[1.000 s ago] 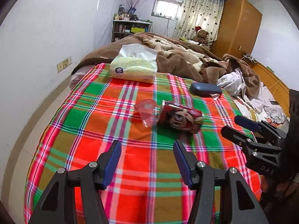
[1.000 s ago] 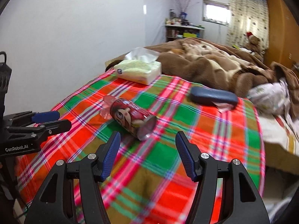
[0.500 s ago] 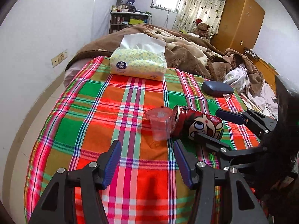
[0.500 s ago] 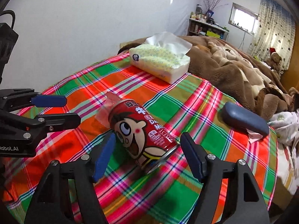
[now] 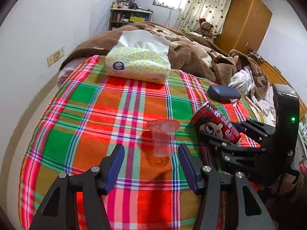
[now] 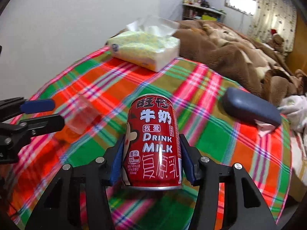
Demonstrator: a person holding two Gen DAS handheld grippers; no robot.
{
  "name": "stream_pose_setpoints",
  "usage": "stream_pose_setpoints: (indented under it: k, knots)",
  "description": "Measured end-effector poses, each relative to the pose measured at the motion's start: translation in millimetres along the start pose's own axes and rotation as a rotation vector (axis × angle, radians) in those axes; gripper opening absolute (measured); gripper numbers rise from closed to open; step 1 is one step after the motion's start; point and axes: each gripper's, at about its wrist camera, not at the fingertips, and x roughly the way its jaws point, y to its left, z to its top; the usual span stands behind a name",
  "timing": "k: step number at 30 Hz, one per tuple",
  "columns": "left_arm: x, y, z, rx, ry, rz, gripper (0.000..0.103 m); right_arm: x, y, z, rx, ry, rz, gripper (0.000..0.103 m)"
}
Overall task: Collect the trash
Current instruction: 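Grasp the red Drink Milk can with the right tool while the left grasps the clear cup, then carry the milk can and clear cup over the white bin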
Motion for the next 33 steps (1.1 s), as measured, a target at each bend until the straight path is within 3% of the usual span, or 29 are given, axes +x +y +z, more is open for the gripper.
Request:
stream_pose_setpoints:
  k: [11, 18, 33]
  knots:
    - [31.6, -13.9, 10.8, 0.031, 0.025, 0.034, 0.056, -0.1, -22.3, -5.8, 0.096, 0.002, -0.002, 0.054]
    - [38.3, -20.2, 11.3, 0.052, 0.033, 0.044, 0.03, 1.5, -27.9, -7.7, 0.11, -0.008, -0.006, 0.054]
    - [-4.7, -62.5, -3.8, 0.11, -0.024, 0.011, 0.03, -31.7, -36.0, -29.7, 0.188, -0.056, 0.003, 0.054]
